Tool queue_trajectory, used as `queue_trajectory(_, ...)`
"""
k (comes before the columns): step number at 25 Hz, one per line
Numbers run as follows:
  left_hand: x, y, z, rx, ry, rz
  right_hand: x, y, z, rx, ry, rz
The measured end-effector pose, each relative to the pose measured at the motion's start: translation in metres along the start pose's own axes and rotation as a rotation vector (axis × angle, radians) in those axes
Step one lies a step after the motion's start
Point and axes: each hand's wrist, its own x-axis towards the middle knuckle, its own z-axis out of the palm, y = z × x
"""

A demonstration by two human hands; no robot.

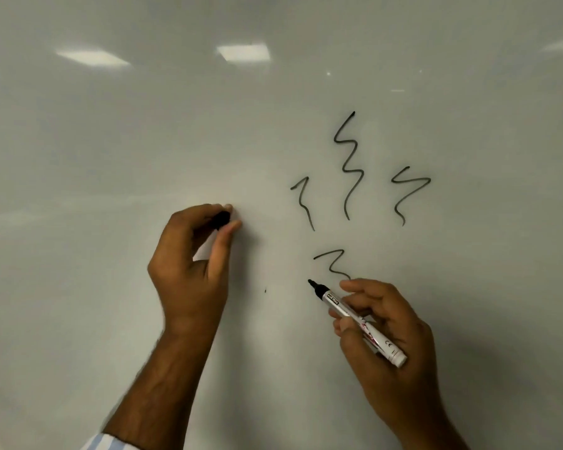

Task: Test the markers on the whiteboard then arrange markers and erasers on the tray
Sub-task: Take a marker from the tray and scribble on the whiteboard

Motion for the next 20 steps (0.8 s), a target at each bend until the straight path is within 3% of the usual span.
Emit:
queue_trajectory(6, -0.038, 0.036, 0.003, -0.392, -0.005, -0.750, -0.007, -0.002, 0.019, 0.071, -0.045, -0.077)
queue_trajectory(9, -0.058, 0.046, 0.001, -0.541, 0.052, -1.018, -0.015, 0.007, 0.022, 0.122, -0.099, -0.059)
queue_trajectory(12, -0.074, 0.050, 0.002, -0.596, 0.109, -1.135, -0.022, 0.020, 0.023, 0.106, -0.173, -0.076)
queue_trajectory(17, -0.099, 0.049, 0.007, -0.538, 0.075, -1.247, -0.024, 0.044, 0.017, 0.081, -0.268, -0.134)
queue_trajectory(20, -0.119, 0.044, 0.008, -0.487, 0.152, -1.283, -0.031, 0.061, 0.019, 0.123, -0.350, -0.125)
